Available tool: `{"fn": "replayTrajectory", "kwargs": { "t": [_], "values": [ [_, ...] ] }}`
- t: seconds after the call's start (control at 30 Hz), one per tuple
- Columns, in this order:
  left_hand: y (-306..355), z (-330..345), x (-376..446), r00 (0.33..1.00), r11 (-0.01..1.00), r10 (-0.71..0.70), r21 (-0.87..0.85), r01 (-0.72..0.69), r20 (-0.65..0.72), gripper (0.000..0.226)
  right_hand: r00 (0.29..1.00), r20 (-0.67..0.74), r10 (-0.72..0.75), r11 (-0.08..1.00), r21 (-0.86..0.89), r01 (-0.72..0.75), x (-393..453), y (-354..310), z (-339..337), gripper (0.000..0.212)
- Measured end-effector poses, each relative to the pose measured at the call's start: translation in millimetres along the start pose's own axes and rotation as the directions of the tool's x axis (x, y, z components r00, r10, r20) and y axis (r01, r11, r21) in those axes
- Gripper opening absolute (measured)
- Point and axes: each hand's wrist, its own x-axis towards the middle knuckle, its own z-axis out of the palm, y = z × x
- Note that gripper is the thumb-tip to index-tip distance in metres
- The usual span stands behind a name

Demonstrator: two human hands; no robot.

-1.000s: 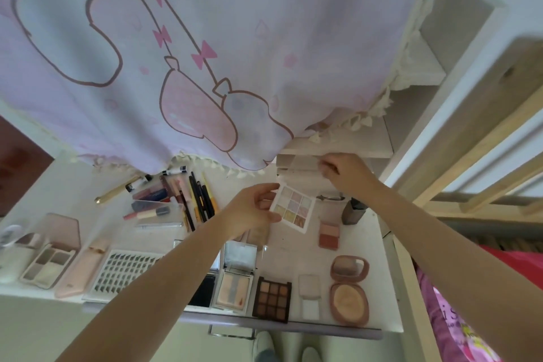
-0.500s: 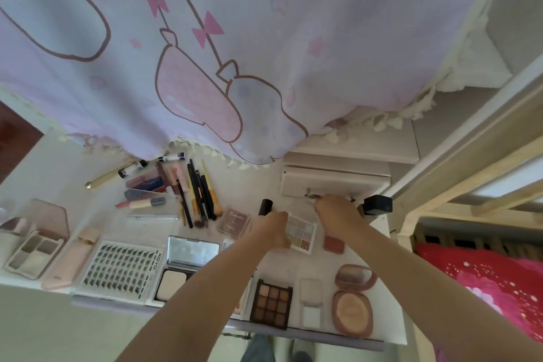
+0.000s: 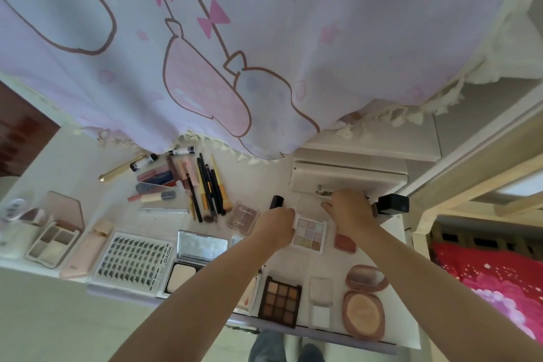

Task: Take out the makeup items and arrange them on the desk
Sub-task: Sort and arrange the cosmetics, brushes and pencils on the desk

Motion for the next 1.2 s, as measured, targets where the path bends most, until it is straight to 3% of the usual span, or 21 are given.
{"fn": "replayTrajectory", "kwargs": {
  "t": [0.1, 0.17, 0.37, 0.47, 0.57, 0.77, 0.87, 0.93, 1.0, 1.07, 1.13, 1.2],
  "values": [
    [-13.9, 0.1, -4.2, 0.98, 0.986, -0.16, -0.067, 0.153, -0.121, 0.032, 0.997, -0.073, 0.022, 1.0, 0.018, -0.021, -2.2, -1.1, 2.9, 0.034],
    [-19.0, 0.3, -5.4, 0.957, 0.961, -0.268, -0.095, 0.259, -0.106, 0.039, 0.994, -0.11, 0.025, 0.999, 0.032, -0.021, -5.4, -3.6, 2.7, 0.032],
    [-15.0, 5.7, -1.5, 0.976, 0.971, -0.218, 0.106, 0.214, 0.025, 0.03, 0.983, -0.17, -0.068, 0.997, 0.017, 0.072, -18.5, -1.7, 5.6, 0.031],
    [-13.1, 3.6, -3.4, 0.958, 0.959, -0.282, -0.018, 0.284, 0.054, 0.026, 0.977, -0.17, -0.129, 0.99, 0.035, 0.137, -23.9, 1.3, 4.0, 0.032],
    [-12.0, -1.9, -8.9, 0.949, 0.947, -0.313, -0.089, 0.31, -0.026, 0.027, 0.97, -0.176, -0.168, 0.977, 0.104, 0.189, -27.0, 3.3, -0.5, 0.031],
    [-14.2, -36.5, -38.3, 0.967, 0.968, -0.21, -0.173, 0.185, -0.144, 0.028, 0.941, -0.247, -0.232, 0.915, 0.272, 0.297, -37.3, -8.0, -24.6, 0.031],
    [-14.5, -58.7, -69.7, 0.96, 0.993, -0.088, -0.106, 0.061, -0.267, 0.022, 0.946, -0.249, -0.207, 0.802, 0.51, 0.309, -46.2, -27.4, -52.1, 0.039],
    [-11.8, -75.5, -88.1, 0.933, 0.998, -0.04, -0.062, 0.019, -0.358, 0.028, 0.958, -0.214, -0.192, 0.67, 0.684, 0.288, -48.2, -42.8, -76.6, 0.03],
    [-11.2, -93.5, -103.3, 0.878, 0.999, -0.006, -0.033, -0.011, -0.478, 0.023, 0.949, -0.255, -0.184, 0.621, 0.719, 0.314, -49.3, -54.8, -102.9, 0.025],
    [-11.3, -109.6, -114.6, 0.794, 0.992, 0.076, -0.038, -0.123, -0.604, 0.025, 0.94, -0.302, -0.161, 0.572, 0.747, 0.338, -51.6, -62.9, -128.9, 0.029],
    [-10.2, -123.7, -123.8, 0.686, 0.971, 0.182, 0.019, -0.238, -0.704, 0.042, 0.939, -0.322, -0.124, 0.521, 0.784, 0.337, -53.3, -68.8, -151.0, 0.032],
    [-8.4, -136.0, -130.9, 0.607, 0.965, 0.224, 0.087, -0.247, -0.762, 0.047, 0.934, -0.347, -0.08, 0.508, 0.793, 0.338, -55.4, -75.2, -170.6, 0.034]
  ]
}}
